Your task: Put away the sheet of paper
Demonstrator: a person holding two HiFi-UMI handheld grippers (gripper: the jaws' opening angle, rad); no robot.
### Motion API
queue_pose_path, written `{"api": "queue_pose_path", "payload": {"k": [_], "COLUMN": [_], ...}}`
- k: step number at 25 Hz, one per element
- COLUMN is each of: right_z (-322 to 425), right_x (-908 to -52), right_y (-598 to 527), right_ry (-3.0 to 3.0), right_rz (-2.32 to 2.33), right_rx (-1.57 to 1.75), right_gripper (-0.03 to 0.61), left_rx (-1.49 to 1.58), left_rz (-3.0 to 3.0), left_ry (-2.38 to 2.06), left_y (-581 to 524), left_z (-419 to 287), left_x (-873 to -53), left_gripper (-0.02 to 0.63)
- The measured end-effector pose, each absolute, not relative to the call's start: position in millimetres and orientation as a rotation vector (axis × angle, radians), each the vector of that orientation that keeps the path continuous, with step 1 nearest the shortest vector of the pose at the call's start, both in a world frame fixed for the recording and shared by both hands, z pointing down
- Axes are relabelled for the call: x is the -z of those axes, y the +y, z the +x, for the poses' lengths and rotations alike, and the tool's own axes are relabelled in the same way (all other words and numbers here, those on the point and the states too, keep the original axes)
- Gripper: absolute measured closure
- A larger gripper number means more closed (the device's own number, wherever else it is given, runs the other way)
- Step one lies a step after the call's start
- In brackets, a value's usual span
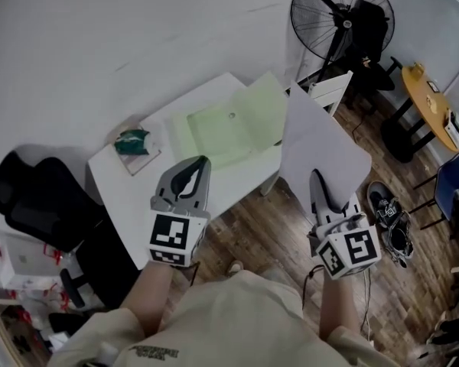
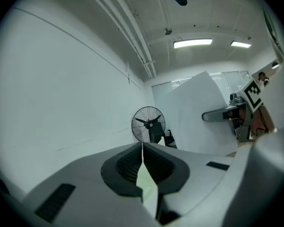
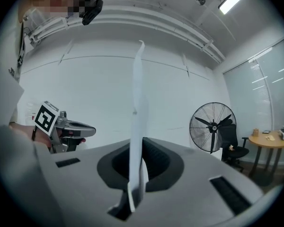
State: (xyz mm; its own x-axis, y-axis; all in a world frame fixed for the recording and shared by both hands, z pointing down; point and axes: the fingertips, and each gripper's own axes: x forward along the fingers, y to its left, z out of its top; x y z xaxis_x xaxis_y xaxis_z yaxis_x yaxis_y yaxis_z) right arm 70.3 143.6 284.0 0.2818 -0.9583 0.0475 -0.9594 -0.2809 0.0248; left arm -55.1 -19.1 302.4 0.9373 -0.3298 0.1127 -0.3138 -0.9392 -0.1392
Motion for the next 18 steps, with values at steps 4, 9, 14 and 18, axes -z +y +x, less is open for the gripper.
{"api": "queue_pose_path", "payload": {"k": [4,9,14,18], "right_z": [79,93,118,148], "right_x": [-287,-294,-304,-313], "right_y": [129,111,86,56], "right_ry": [-1.878,-1.910,-1.982,-2.056], "right_rz": [2.450,2.408,2.357,2.290], "right_rx": [-0.048,-0.062,-0.096,-0.130], "right_gripper": [0.555,0.555,0.555,0.555], "left_rx": [0.216,0.187,0.211,0.249], "left_rz": [-2.982,-3.013,-2.993,-2.976], "left_ry": [0.520,0.556,0.624,0.708], "left_y": [-33,-43,-59,-77], "left_z": [-49,-41,-23,-3], "left_x": [-307,-309,-316,-323], "left_gripper": [0.588,0.588,0.589,0.588]}}
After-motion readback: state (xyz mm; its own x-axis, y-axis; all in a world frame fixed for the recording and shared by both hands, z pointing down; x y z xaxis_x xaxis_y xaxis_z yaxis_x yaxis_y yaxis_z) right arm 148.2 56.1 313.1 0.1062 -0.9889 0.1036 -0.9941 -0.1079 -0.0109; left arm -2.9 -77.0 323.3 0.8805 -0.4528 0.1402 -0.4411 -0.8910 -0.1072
